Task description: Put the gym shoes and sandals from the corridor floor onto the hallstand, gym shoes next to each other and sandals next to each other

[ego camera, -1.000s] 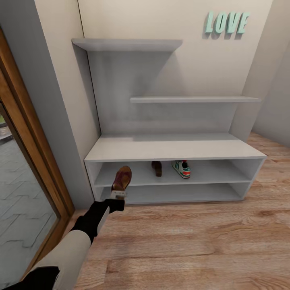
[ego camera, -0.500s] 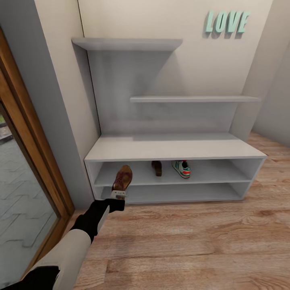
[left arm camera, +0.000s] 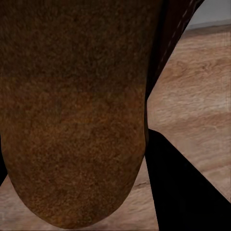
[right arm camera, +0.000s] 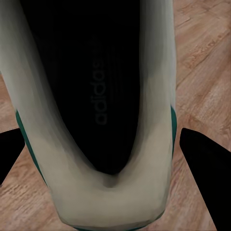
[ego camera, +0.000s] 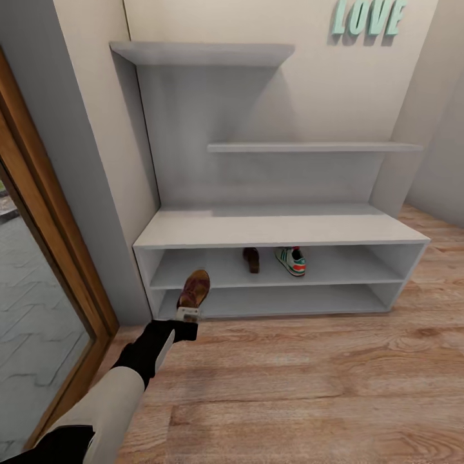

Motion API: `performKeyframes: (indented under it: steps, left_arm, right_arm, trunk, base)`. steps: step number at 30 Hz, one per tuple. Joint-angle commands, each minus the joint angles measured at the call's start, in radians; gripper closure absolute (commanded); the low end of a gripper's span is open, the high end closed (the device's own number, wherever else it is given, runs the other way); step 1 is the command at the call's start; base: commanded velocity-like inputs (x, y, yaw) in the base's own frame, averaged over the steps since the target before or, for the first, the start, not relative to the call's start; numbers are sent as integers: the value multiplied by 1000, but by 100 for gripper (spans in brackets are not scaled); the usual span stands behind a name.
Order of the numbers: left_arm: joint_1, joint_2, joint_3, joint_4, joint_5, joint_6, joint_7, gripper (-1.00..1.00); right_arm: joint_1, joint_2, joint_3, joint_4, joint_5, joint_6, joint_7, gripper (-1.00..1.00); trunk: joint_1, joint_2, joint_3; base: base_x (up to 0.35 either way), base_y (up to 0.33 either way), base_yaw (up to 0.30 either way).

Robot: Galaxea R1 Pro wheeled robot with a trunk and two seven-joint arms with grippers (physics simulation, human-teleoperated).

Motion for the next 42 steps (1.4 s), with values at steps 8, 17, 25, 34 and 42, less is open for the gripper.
performKeyframes:
  steps: [8,17,25,34,42]
  left_arm:
    - [0,-4,11,2,-7,26,101,100]
    - [0,-6,12,3,-7,28,119,100]
    - [1,-4,11,-3,-8,27,120,100]
    - [2,-5,9,-9,-8,25,120,100]
    - [1,-6,8,-9,-8,15,122,100]
  right_arm:
    - [0,0,-4,-1,10,-3,5,100]
    - [0,0,-6,-1,11,-3,5,100]
    - [1,1,-5,-1,11,-3,5,100]
    - [1,9,-5,-1,13,-4,5,100]
    - [1,11,-5,3,14,-4,5,100]
  trunk:
    - [4,-3,-44]
    - [8,-5,-93]
    - [10,-6,-129]
    - [10,-6,-132]
    - [10,-6,-133]
  base:
    - [0,0,0]
    - [0,0,0]
    - [0,0,0]
    - [0,0,0]
    - [93,0,0]
